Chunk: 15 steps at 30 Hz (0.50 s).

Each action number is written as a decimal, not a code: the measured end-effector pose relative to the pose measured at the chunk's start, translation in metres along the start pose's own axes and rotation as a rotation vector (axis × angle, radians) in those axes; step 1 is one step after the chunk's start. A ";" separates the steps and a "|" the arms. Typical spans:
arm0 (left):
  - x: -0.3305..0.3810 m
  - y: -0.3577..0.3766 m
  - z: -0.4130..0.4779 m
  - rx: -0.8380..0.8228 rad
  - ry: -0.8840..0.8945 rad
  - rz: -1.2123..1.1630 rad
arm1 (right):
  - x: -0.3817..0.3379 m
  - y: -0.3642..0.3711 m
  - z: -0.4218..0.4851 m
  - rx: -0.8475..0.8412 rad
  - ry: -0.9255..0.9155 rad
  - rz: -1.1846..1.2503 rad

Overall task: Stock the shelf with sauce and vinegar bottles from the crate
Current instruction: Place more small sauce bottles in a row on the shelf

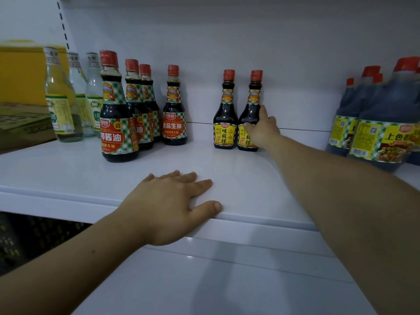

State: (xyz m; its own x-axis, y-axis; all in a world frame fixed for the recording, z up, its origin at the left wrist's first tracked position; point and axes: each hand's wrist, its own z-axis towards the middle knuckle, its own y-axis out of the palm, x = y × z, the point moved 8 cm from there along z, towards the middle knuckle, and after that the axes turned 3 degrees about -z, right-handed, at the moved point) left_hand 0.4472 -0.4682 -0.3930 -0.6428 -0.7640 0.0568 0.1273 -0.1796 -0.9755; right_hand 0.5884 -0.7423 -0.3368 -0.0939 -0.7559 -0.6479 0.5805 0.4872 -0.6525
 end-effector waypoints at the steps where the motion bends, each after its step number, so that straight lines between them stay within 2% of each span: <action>1: -0.001 0.000 0.000 0.001 -0.001 0.001 | 0.000 0.000 0.000 -0.006 0.003 0.001; 6: -0.003 0.000 0.000 -0.003 -0.020 -0.007 | 0.000 -0.014 -0.013 -0.059 0.090 -0.050; 10: -0.003 -0.001 0.000 -0.030 -0.021 -0.011 | -0.009 -0.036 -0.040 -0.099 0.028 -0.160; 15: 0.000 -0.004 -0.001 0.019 -0.005 -0.029 | -0.014 -0.054 -0.096 -0.114 -0.056 -0.236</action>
State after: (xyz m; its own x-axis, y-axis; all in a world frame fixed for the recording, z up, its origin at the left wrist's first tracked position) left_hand 0.4462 -0.4669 -0.3891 -0.6425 -0.7614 0.0858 0.1235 -0.2134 -0.9691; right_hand 0.4807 -0.7163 -0.3306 -0.1688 -0.8761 -0.4517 0.4525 0.3382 -0.8251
